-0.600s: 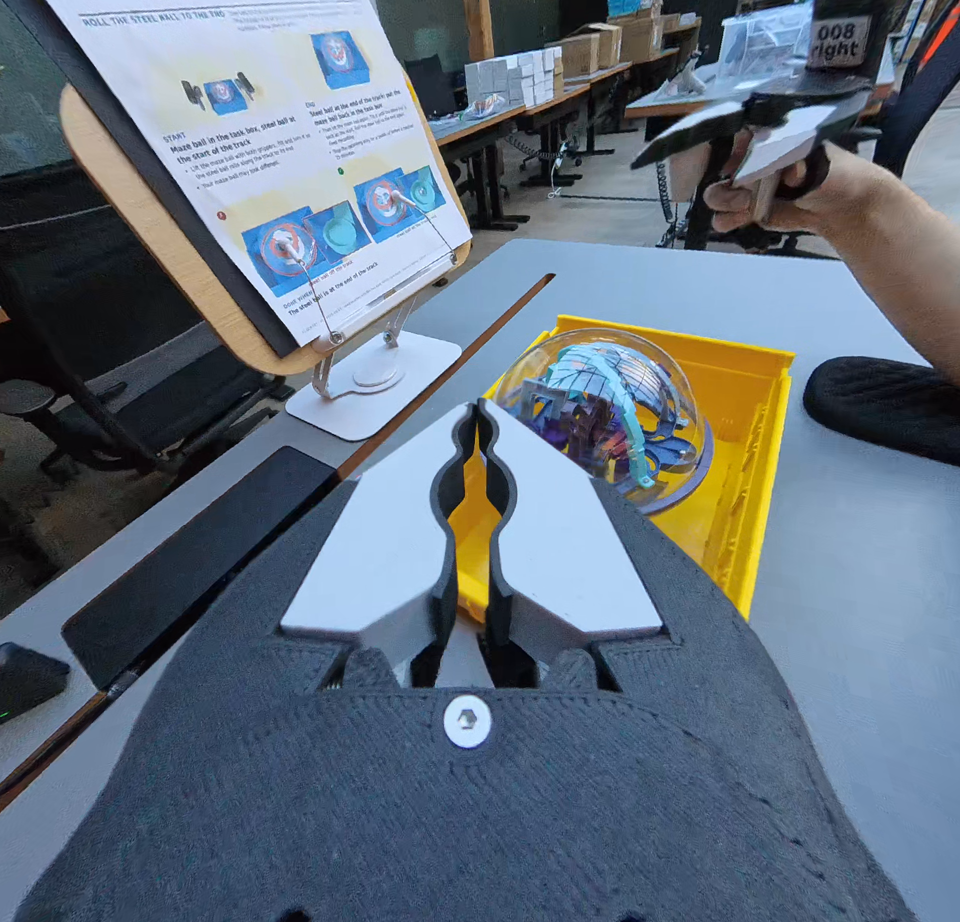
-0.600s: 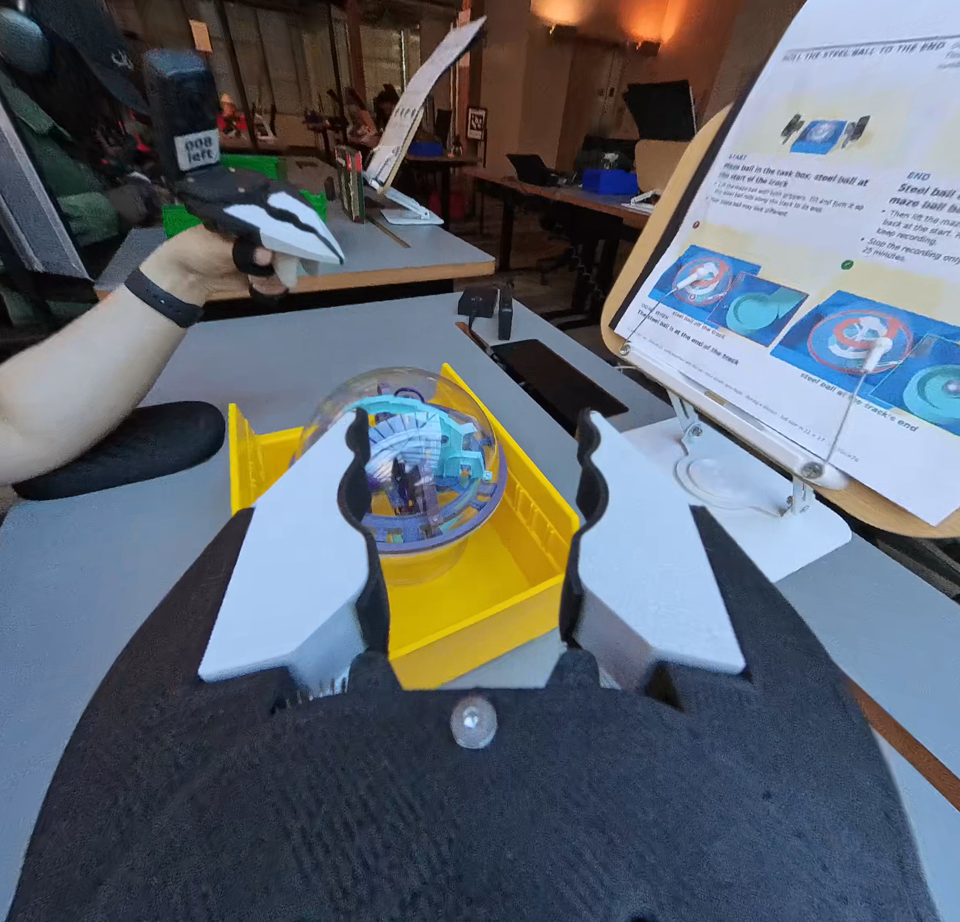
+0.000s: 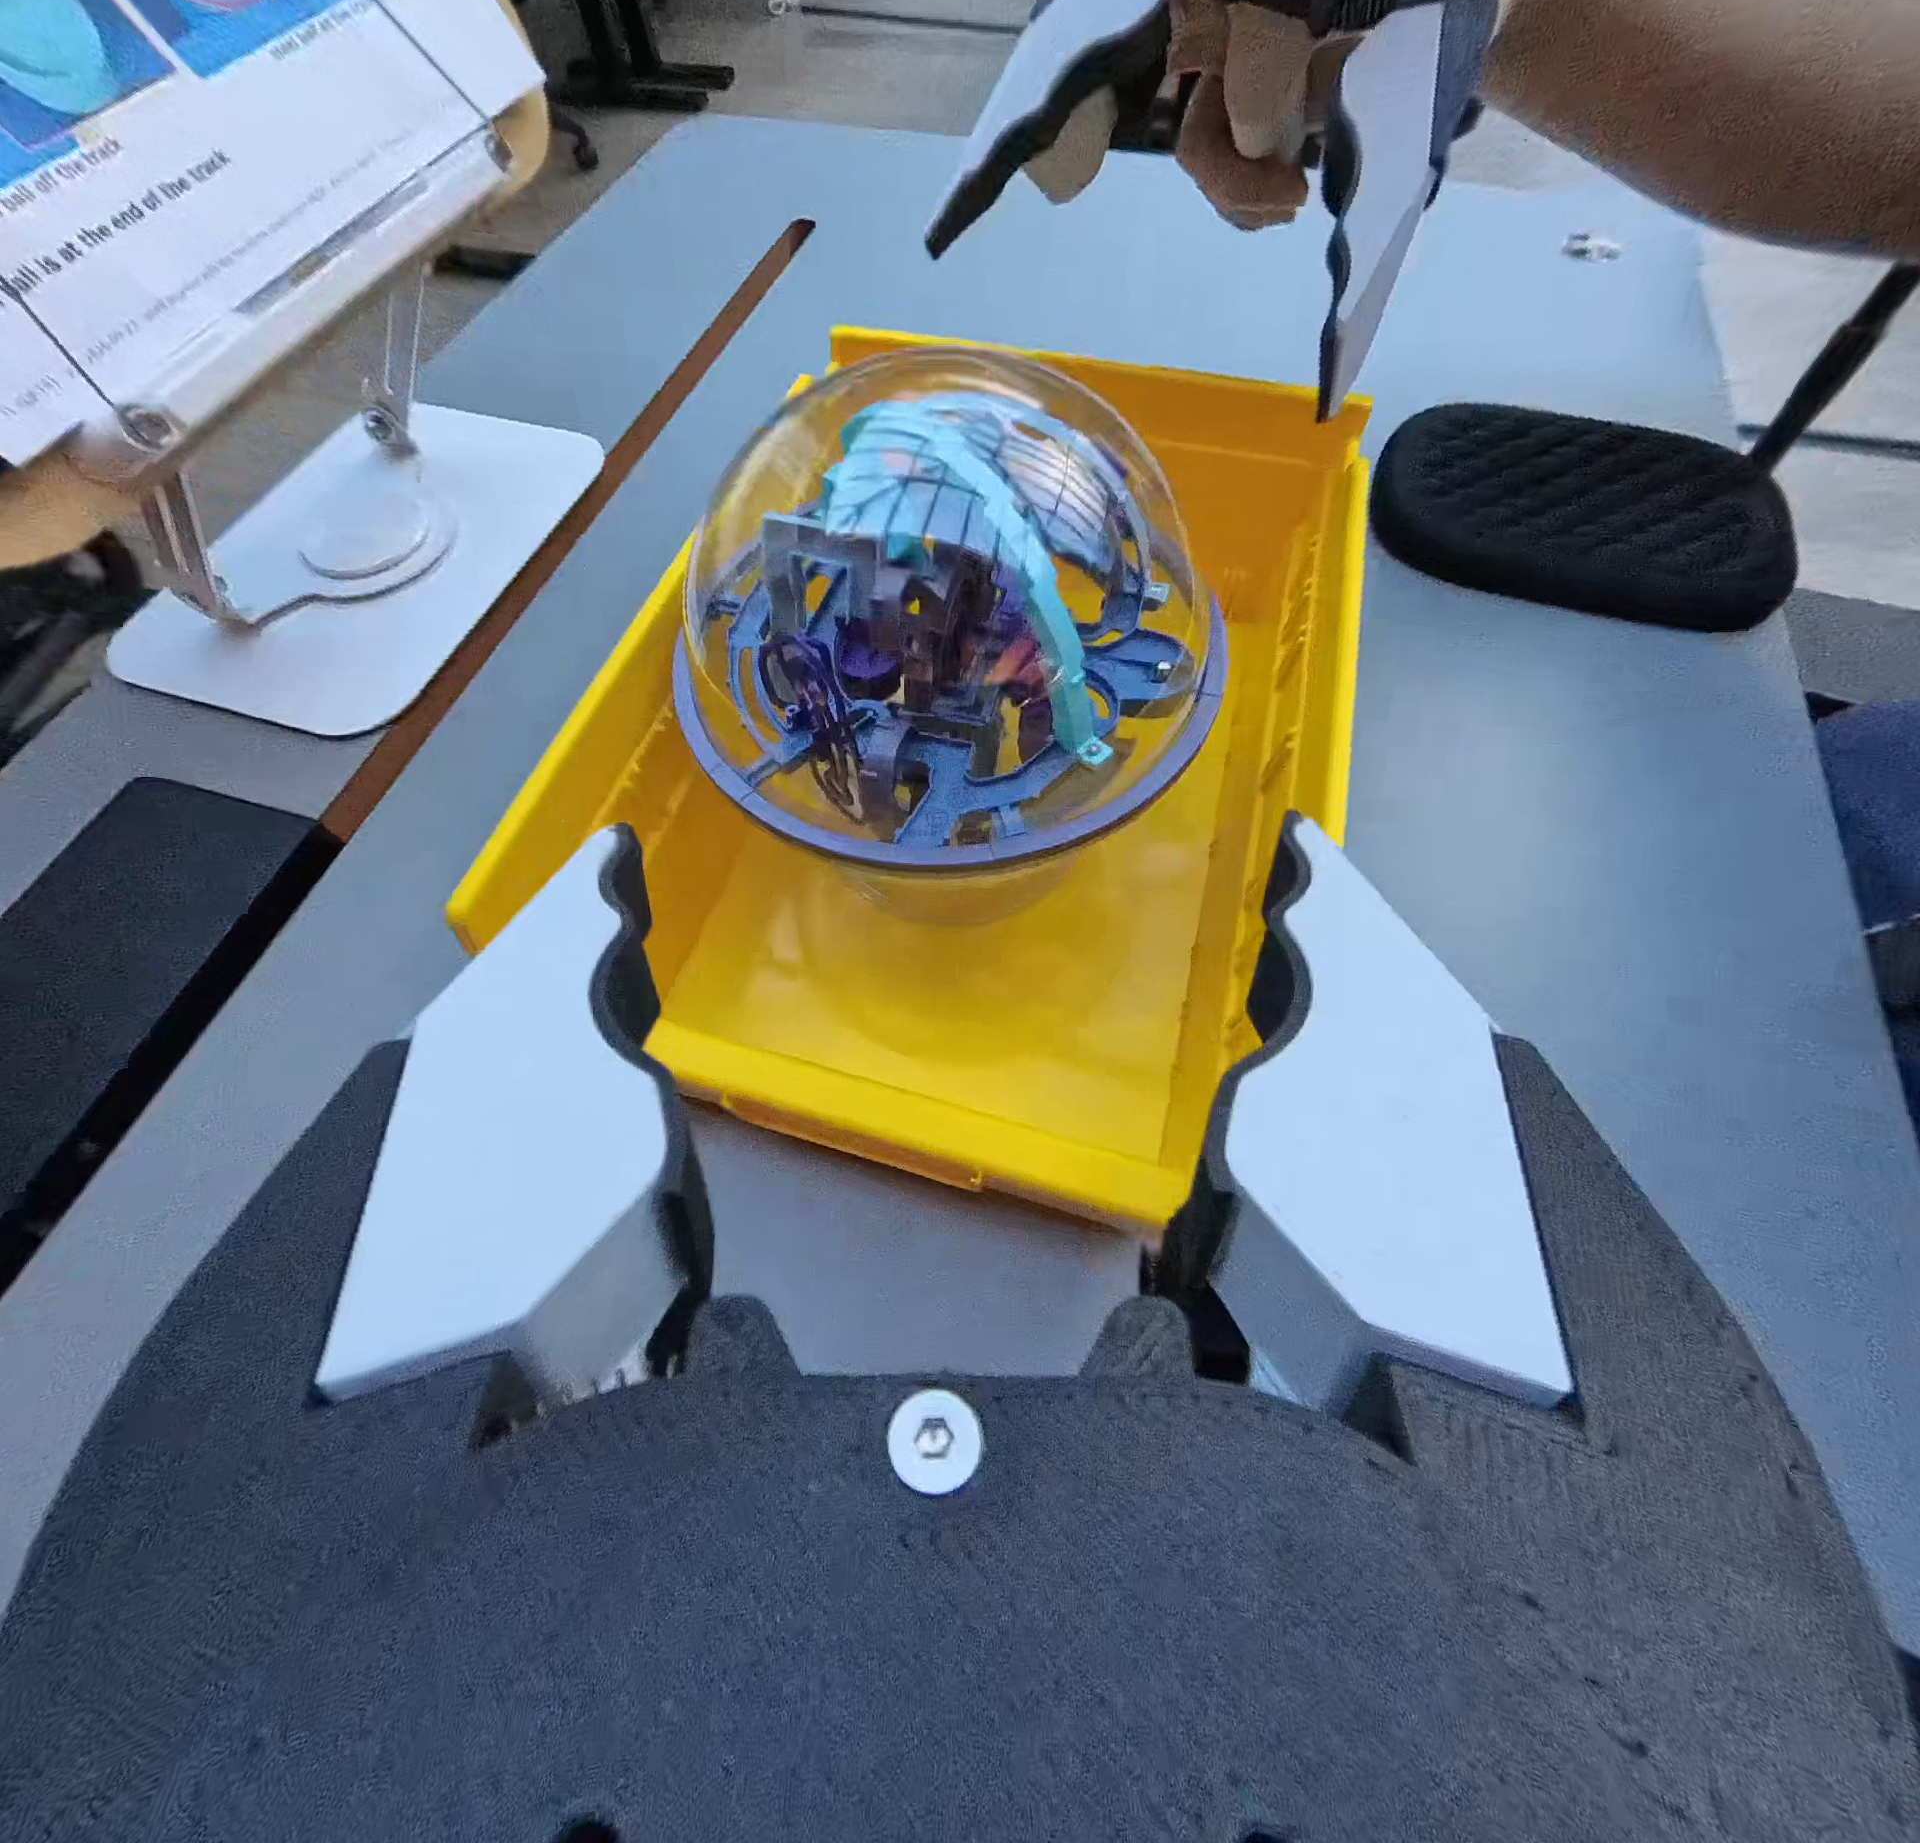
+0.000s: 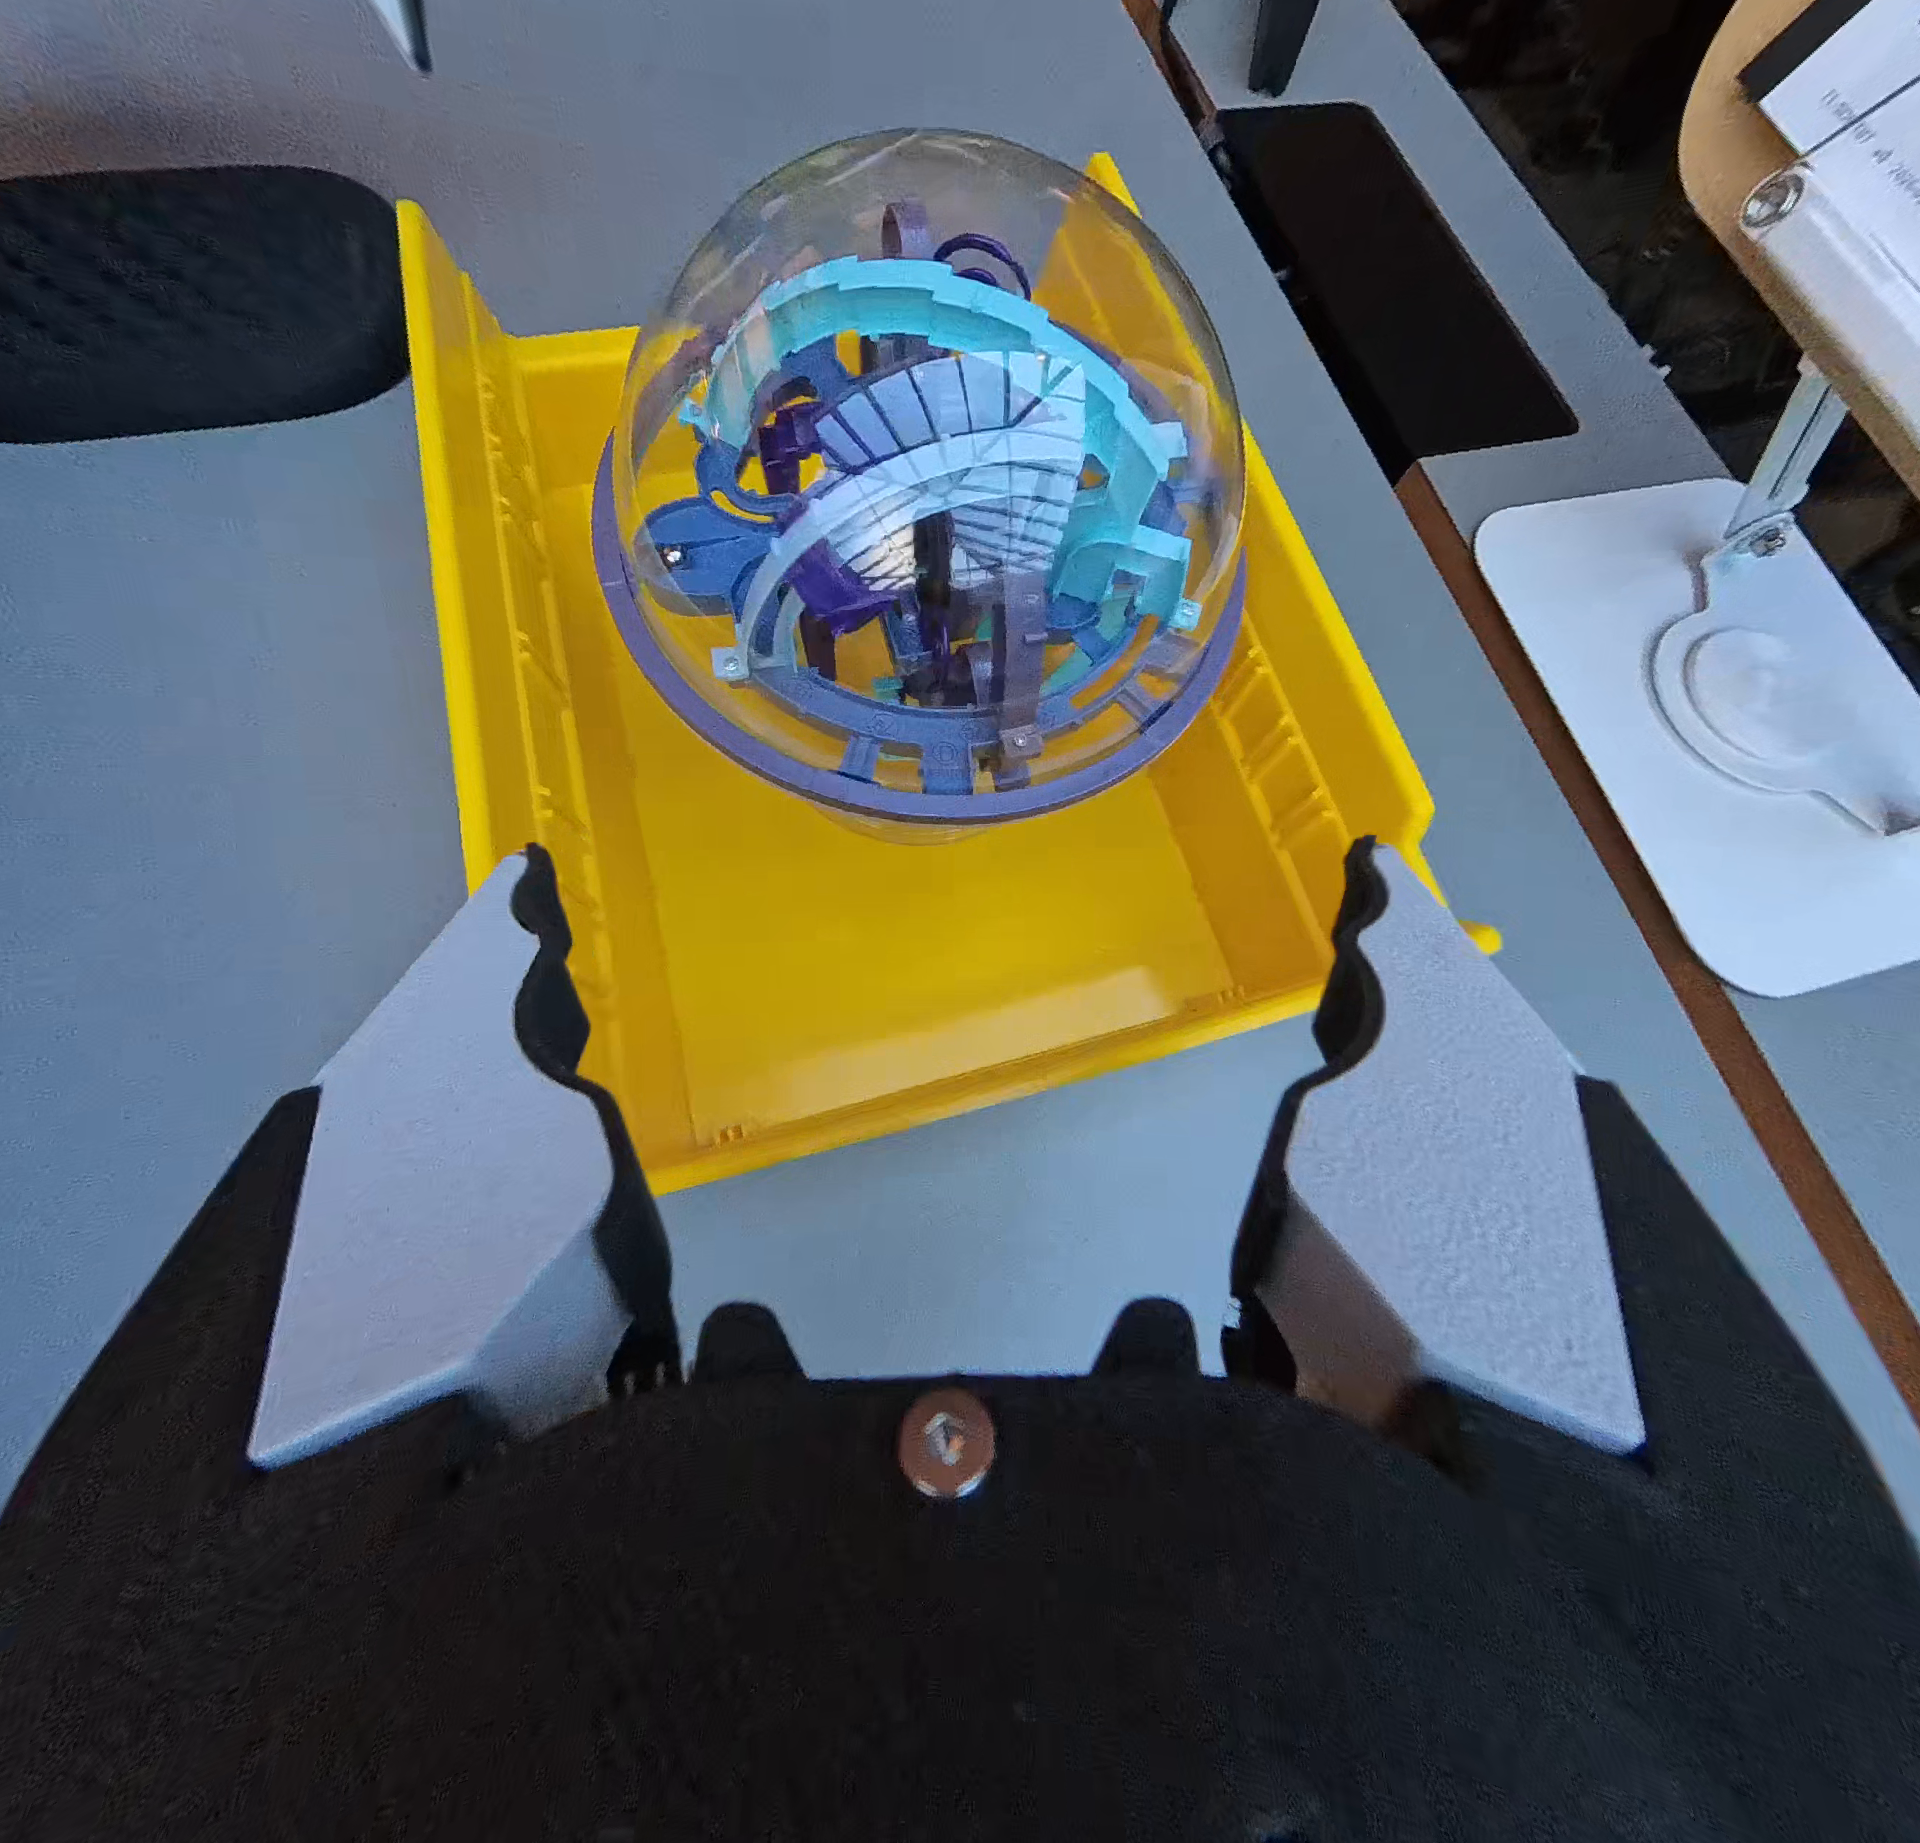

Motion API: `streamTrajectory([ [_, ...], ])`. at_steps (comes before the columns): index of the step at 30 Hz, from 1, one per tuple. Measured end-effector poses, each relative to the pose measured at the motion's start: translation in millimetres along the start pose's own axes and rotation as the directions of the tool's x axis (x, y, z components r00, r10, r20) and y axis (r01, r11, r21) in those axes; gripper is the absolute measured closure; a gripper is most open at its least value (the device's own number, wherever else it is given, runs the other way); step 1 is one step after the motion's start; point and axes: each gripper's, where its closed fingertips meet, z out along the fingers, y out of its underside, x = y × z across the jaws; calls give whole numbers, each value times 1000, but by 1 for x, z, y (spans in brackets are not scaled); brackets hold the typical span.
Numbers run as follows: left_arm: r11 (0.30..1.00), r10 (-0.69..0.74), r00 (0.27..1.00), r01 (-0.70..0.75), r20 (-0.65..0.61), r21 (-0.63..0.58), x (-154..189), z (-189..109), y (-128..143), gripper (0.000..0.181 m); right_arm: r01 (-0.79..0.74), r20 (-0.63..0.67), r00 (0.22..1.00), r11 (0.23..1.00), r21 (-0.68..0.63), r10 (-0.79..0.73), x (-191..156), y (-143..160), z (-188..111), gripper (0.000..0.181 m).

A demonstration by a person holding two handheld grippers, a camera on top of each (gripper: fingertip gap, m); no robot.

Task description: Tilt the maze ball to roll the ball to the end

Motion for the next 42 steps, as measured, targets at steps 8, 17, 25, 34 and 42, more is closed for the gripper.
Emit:
streamTrajectory([
  [8, 1000, -17, 1000, 17, -12, 1, -5, 24, 31, 68, 27, 35, 999, 993, -118, -23, -12, 9, 26, 33],
  [17, 998, -12, 999, 9, -46, -54, -11, 46, 42, 68, 15, 58, 998, 978, -210, -3, -4, 24, 48, 33],
  [25, 997, -44, 997, 40, -65, -67, -14, 55, 49, 63, 41, 66, 998, 969, -243, -26, 3, 22, 52, 33],
  [34, 996, -51, 994, 44, -92, -76, -14, 57, 46, 64, 66, 103, 994, 945, -319, -35, 3, 25, 55, 39],
  [42, 992, -35, 993, 21, -113, -121, -10, 63, 51, 64, 110, 142, 988, 904, -413, -55, 0, 33, 59, 39],
])
